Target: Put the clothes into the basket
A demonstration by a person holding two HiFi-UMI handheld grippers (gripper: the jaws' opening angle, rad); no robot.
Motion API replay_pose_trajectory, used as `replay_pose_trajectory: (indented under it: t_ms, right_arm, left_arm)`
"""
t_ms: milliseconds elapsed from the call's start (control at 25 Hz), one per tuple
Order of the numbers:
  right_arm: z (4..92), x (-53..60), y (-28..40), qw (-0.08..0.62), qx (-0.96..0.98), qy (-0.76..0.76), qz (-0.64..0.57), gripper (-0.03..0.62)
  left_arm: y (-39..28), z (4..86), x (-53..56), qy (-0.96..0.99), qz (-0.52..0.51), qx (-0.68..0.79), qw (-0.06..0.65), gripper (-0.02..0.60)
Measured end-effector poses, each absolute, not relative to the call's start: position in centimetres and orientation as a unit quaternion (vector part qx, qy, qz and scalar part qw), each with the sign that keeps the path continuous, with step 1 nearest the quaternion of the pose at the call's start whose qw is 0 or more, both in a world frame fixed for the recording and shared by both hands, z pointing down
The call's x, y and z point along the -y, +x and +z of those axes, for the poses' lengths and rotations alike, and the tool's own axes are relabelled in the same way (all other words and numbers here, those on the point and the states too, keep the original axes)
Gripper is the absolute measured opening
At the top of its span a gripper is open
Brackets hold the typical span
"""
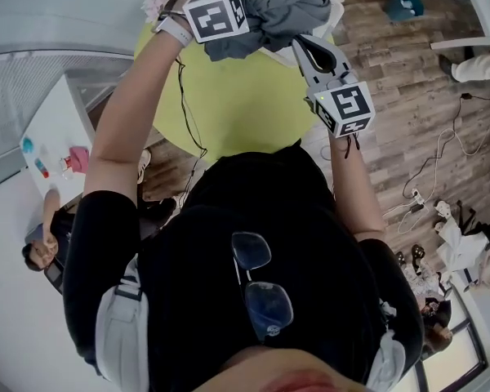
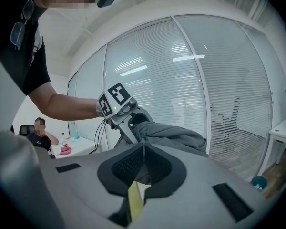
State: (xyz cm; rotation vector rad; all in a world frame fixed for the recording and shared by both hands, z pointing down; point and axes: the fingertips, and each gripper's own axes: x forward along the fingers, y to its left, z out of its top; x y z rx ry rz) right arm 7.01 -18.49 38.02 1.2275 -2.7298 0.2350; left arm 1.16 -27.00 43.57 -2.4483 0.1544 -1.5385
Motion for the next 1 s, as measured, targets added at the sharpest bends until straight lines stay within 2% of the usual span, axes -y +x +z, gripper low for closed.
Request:
replay_pose_trajectory:
  t_ms: [320, 1000]
  right_arm:
    - [39.5, 21.0, 9.6, 0.07, 0.895, 0.428, 0.102, 0.028]
    - [45.0, 24.2, 11.7, 0.085, 0.876, 0.451, 0.147, 0.028]
  left_arm:
    - [4.4, 45.5, 31.4, -0.817, -0.54, 0.011, 0.201, 0.316]
    - [6.1, 56.6, 32.6, -0.802, -0.552, 0.109, 0.201, 0.318]
